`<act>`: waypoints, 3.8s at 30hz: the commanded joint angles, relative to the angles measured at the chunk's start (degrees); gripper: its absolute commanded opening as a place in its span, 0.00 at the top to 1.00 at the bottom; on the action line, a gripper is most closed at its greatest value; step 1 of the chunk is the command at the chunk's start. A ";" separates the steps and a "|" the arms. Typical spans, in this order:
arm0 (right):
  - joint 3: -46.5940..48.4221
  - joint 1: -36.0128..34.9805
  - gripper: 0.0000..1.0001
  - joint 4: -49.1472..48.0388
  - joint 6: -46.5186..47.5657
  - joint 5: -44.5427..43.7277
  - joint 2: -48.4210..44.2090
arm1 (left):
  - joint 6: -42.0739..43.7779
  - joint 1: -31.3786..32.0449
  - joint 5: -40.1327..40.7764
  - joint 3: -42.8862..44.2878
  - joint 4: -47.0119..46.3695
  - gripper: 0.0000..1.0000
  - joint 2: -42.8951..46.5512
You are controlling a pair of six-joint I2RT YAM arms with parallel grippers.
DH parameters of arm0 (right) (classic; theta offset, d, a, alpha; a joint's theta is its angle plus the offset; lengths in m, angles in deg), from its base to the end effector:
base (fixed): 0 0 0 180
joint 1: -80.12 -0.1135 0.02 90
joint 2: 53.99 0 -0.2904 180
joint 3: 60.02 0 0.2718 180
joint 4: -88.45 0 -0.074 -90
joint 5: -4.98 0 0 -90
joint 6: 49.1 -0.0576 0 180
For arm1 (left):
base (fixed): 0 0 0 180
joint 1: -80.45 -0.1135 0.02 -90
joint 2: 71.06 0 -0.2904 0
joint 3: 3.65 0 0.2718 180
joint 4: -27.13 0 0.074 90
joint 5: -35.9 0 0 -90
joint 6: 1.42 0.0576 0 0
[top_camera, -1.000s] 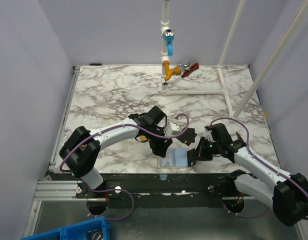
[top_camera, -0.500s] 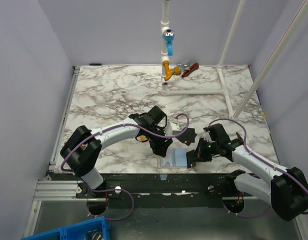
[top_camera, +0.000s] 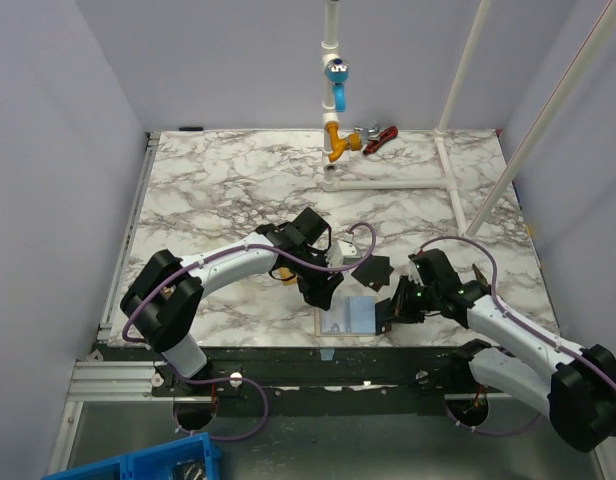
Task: Put the credit cards into the card holder
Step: Insert the credit card into the card holder.
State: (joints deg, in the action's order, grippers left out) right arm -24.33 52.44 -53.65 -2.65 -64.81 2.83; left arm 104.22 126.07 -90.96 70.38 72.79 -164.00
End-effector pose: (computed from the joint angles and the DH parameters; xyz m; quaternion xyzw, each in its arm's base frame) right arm 0.1506 0.1015 0.1488 0.0846 0.9461 0.2905 0.1152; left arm 0.2156 -0.2697 0.2070 0.5314 0.7609 -0.3519 0.1219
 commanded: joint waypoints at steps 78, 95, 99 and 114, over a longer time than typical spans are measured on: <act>7.96 -16.28 0.99 -15.91 0.13 3.17 15.10 | 9.97 -1.95 -6.75 1.19 5.74 0.55 4.52; -1.43 -12.27 0.99 -24.19 -2.34 3.90 14.44 | -1.63 1.31 1.70 -12.77 -21.21 0.56 5.06; -1.07 -11.87 0.99 -24.68 -1.41 5.76 15.59 | -2.56 1.49 4.42 -13.93 -22.67 0.57 4.47; 2.60 -10.64 0.99 -26.03 1.44 4.70 15.68 | 6.74 3.19 -0.26 -4.94 -13.14 0.57 7.59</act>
State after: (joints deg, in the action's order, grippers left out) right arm -23.79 41.58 -77.08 -3.59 -60.24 14.18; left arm 104.39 128.00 -87.18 60.17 55.37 -158.08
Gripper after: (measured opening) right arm 0.009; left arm 0.423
